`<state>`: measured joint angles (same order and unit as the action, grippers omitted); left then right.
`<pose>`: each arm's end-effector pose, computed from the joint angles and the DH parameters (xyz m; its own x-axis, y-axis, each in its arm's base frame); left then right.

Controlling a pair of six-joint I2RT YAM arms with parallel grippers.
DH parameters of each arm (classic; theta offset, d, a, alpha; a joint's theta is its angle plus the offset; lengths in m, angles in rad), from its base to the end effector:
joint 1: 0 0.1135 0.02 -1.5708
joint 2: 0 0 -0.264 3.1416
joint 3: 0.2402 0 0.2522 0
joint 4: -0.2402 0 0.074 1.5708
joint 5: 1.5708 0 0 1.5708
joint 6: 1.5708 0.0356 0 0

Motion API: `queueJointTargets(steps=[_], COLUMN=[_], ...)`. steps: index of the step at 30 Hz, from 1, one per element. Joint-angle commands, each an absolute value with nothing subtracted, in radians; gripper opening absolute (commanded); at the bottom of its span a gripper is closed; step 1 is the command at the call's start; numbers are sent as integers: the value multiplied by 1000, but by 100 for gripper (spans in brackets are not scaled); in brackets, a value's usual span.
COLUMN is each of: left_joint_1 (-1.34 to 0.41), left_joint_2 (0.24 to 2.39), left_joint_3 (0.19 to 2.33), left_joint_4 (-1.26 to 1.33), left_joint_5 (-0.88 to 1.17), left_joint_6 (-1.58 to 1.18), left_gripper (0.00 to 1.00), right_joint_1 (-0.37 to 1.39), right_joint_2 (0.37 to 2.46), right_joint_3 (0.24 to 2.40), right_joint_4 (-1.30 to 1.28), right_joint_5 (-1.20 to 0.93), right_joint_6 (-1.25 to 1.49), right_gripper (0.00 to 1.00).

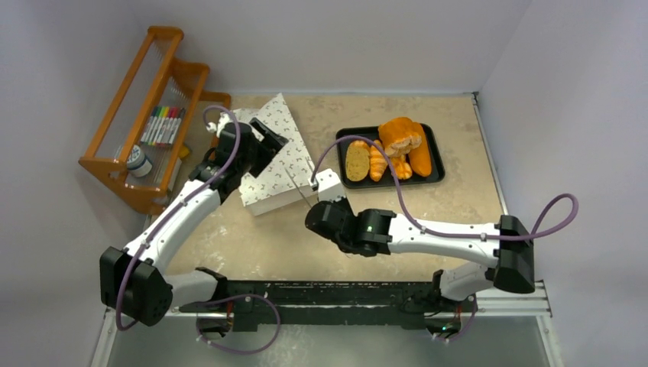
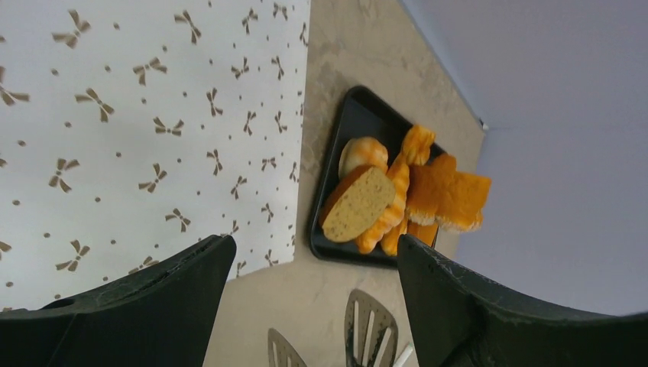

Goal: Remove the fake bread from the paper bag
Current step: Adjust the clamp.

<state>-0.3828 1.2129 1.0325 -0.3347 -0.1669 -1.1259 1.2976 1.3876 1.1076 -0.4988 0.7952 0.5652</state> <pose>0.2566 -0.0969 0.3221 -0.4081 -0.7952 -0.4484 -0.3117 0.5830 -0.7503 0.1039 0.2765 0.2936 -0.4477 -0.2079 -0.8697 -0.3520 0.9350 -0.0423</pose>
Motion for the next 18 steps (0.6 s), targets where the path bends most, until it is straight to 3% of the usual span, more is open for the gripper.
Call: queueJointTargets(steps=[1, 18], left_joint_1=[-382, -393], left_joint_2=[1222, 1245], left_joint_3=[1016, 1023], left_joint_4=[-265, -315], left_joint_5=[18, 34], left_joint_6=[-1155, -1080], left_gripper=[79, 74], right_joint_1=[1254, 1166], right_joint_2=[1427, 1545], right_joint_3=[1173, 1282], right_joint_4=[-371, -239], right_joint_5=[837, 801], right_joint_6=[441, 262], right_gripper=[0, 0])
